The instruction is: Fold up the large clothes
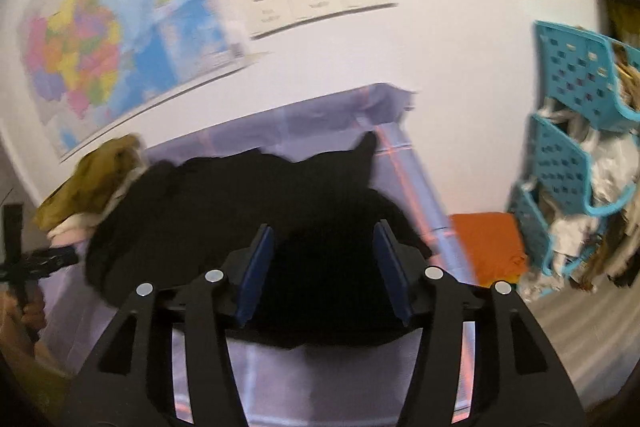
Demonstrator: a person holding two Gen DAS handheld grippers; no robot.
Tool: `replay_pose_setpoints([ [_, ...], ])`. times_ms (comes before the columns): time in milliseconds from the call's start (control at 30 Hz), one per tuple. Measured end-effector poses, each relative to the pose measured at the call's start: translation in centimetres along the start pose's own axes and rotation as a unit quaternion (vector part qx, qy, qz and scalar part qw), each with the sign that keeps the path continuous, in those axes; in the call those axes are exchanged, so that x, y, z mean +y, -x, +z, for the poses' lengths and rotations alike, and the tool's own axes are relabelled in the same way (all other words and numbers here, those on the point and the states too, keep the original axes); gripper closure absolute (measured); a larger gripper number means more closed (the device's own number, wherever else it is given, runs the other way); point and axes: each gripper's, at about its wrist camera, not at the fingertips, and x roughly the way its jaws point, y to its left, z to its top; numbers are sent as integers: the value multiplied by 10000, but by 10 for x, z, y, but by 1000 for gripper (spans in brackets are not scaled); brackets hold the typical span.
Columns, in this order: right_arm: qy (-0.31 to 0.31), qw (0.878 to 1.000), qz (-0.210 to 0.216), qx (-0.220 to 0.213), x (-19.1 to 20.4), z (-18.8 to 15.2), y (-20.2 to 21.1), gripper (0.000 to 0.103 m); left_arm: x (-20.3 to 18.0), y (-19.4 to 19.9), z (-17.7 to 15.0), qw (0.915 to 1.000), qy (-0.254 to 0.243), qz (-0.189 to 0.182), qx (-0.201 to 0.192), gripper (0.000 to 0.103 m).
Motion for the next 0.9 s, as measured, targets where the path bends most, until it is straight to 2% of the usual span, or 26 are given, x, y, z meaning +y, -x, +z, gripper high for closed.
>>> replay_pose_setpoints([
  [100,436,9984,231,285,25,-12,-14,50,-15,-7,-2,9998,-156,-106,54,23],
  [200,848,9942,-51,667,39,-28,-41,52,-23,-26,-2,9995,-243,-31,211,23],
  [233,915,9930,-190,722,39,-31,-48,64,-24,-33,-2,9994,-219,25,279,22],
  [267,882,9926,-343,763,35,-34,-54,87,-23,-39,-1,9993,-170,28,339,22],
  [300,640,9938,-461,779,23,-34,-58,96,-22,-42,-1,9992,-113,9,373,22],
  [333,416,9952,-441,774,15,-33,-58,103,-19,-46,-1,9991,19,-42,427,21],
  [400,-223,9965,-11,800,-5,-30,-56,103,-13,-48,0,9986,224,-95,479,20],
  [433,-289,9964,21,799,-6,-29,-53,103,-12,-45,-1,9987,233,-48,457,20],
  [500,-94,9970,-45,764,2,-28,-46,94,-11,-35,-3,9991,212,-26,369,20],
  [567,-63,9975,18,708,9,-26,-38,71,-9,-25,-5,9989,239,-188,343,21],
  [633,4,9983,97,570,16,-24,-26,64,-7,-17,-9,9987,268,-305,295,21],
  [700,181,9987,175,442,29,-22,-17,51,-8,-10,-13,9981,242,-473,304,21],
  [767,504,9971,457,335,53,-20,-8,37,-10,-7,-15,9969,221,-676,332,21],
  [833,894,9936,618,294,75,-17,-6,27,-15,-5,-19,9954,189,-867,362,21],
  [900,1471,9866,626,311,107,-18,-8,26,-21,-8,-22,9934,185,-1033,457,21],
])
